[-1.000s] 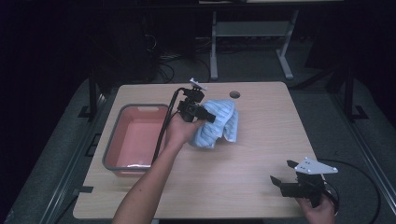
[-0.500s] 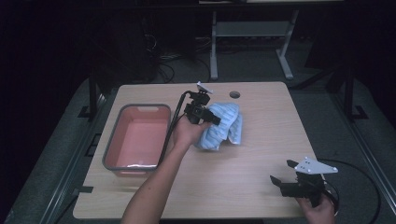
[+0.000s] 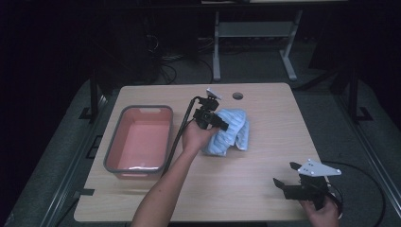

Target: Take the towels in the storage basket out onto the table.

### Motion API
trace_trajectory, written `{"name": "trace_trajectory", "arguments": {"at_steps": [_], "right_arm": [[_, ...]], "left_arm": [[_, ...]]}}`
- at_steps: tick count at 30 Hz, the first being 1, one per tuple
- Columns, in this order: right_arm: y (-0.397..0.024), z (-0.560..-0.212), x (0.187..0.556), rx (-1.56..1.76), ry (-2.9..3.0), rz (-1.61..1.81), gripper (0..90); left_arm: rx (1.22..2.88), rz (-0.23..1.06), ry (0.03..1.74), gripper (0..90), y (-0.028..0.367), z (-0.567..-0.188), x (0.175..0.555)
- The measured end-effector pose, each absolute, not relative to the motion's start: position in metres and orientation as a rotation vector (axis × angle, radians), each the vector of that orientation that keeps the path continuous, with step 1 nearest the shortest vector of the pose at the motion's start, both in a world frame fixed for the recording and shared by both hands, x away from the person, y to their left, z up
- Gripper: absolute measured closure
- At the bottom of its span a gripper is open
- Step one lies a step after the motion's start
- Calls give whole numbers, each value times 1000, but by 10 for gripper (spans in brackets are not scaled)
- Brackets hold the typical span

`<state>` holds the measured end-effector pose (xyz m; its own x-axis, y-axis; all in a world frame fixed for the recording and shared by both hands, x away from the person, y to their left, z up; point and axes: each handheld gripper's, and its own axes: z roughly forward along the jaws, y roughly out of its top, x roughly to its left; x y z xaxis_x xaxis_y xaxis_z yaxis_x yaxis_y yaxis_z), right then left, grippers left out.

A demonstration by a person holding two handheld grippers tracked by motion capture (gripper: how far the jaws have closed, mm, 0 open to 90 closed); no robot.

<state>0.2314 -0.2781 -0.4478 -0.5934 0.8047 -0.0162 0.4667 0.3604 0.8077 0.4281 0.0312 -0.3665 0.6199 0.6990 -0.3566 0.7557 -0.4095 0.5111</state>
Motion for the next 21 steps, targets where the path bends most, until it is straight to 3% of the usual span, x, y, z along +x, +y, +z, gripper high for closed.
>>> {"name": "trace_trajectory", "arguments": {"at_steps": [21], "right_arm": [[-277,-448,232,1104,2223,1114,142]], "left_arm": [[2193,-145,1176,674,23,-393,427]]}}
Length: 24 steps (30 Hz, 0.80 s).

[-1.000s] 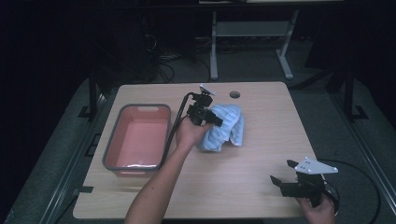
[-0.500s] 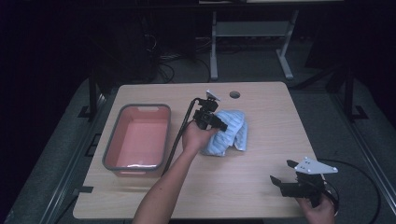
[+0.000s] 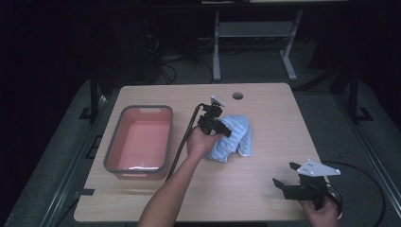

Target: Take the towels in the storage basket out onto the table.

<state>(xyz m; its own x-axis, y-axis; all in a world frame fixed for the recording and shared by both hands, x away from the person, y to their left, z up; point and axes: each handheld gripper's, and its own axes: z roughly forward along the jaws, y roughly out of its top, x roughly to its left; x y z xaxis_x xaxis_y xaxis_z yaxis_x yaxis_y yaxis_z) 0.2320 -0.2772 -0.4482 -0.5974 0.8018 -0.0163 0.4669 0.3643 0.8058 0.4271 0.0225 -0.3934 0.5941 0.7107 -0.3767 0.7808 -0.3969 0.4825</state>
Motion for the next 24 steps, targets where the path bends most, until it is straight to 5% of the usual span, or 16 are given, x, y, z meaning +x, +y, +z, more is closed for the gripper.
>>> {"name": "trace_trajectory", "arguments": {"at_steps": [24], "right_arm": [[-278,-448,234,1102,2222,1113,142]], "left_arm": [[2131,-148,1163,466,30,-396,417]]}}
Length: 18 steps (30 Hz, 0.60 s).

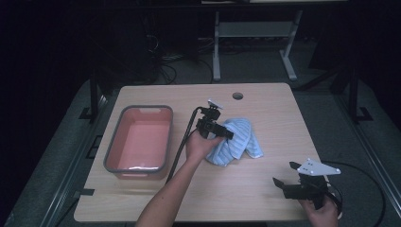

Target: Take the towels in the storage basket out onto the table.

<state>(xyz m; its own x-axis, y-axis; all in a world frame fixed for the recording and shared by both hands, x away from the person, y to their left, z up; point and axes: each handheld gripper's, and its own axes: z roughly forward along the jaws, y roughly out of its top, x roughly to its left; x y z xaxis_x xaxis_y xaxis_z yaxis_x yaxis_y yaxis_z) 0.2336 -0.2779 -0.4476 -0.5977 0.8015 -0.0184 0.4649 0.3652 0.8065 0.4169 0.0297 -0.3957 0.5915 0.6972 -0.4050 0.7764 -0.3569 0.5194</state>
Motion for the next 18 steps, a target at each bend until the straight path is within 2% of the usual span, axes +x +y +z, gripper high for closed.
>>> {"name": "trace_trajectory", "arguments": {"at_steps": [18], "right_arm": [[-280,-448,237,1125,2217,1100,142]], "left_arm": [[2106,-116,1111,407,55,-386,394]]}}
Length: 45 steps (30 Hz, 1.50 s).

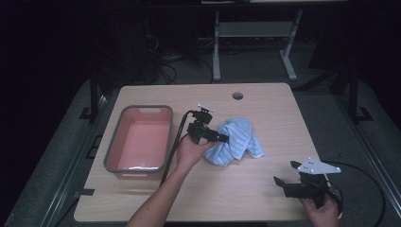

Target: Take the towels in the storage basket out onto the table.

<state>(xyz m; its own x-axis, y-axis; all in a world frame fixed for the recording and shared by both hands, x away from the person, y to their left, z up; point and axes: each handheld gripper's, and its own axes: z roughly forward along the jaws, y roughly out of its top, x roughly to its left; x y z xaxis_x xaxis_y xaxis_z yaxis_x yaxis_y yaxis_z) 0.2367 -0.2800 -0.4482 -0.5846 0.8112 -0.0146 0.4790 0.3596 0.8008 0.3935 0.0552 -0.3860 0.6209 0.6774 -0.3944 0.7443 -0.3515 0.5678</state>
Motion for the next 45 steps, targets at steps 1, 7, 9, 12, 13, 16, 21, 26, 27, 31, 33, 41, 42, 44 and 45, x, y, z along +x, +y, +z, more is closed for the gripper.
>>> {"name": "trace_trajectory", "arguments": {"at_steps": [1,7,9,12,13,16,21,26,27,31,33,41,42,44,45], "right_arm": [[-280,-448,237,1125,2217,1100,142],[-280,-448,238,1126,2221,1088,142],[-280,-449,238,1124,2222,1087,142],[-279,-449,238,1127,2222,1084,142],[-279,-449,238,1128,2222,1084,142],[-279,-449,238,1132,2223,1083,142],[-278,-449,238,1125,2225,1080,142],[-277,-449,238,1128,2228,1082,142],[-277,-449,238,1130,2228,1082,142],[-277,-449,237,1130,2224,1082,142],[-277,-450,238,1129,2227,1078,142],[-276,-450,238,1130,2230,1072,142],[-276,-450,238,1130,2230,1072,142],[-275,-451,238,1127,2231,1072,142],[-275,-451,238,1129,2233,1066,142]], "left_arm": [[2102,-118,1110,407,57,-386,392],[2109,-105,1099,381,67,-387,381],[2100,-113,1099,375,72,-389,377],[2108,-101,1091,370,75,-389,372],[2109,-105,1086,370,76,-389,368],[2120,-101,1059,354,75,-389,359],[2129,-102,1034,342,75,-389,347],[2153,-95,1008,337,75,-392,336],[2142,-109,1011,337,77,-393,335],[2143,-106,1007,335,79,-397,329],[2144,-100,1001,334,81,-397,326],[2132,-109,952,333,85,-396,310],[2132,-109,952,330,85,-396,310],[2132,-110,942,329,86,-396,305],[2129,-106,937,328,87,-397,301]]}}
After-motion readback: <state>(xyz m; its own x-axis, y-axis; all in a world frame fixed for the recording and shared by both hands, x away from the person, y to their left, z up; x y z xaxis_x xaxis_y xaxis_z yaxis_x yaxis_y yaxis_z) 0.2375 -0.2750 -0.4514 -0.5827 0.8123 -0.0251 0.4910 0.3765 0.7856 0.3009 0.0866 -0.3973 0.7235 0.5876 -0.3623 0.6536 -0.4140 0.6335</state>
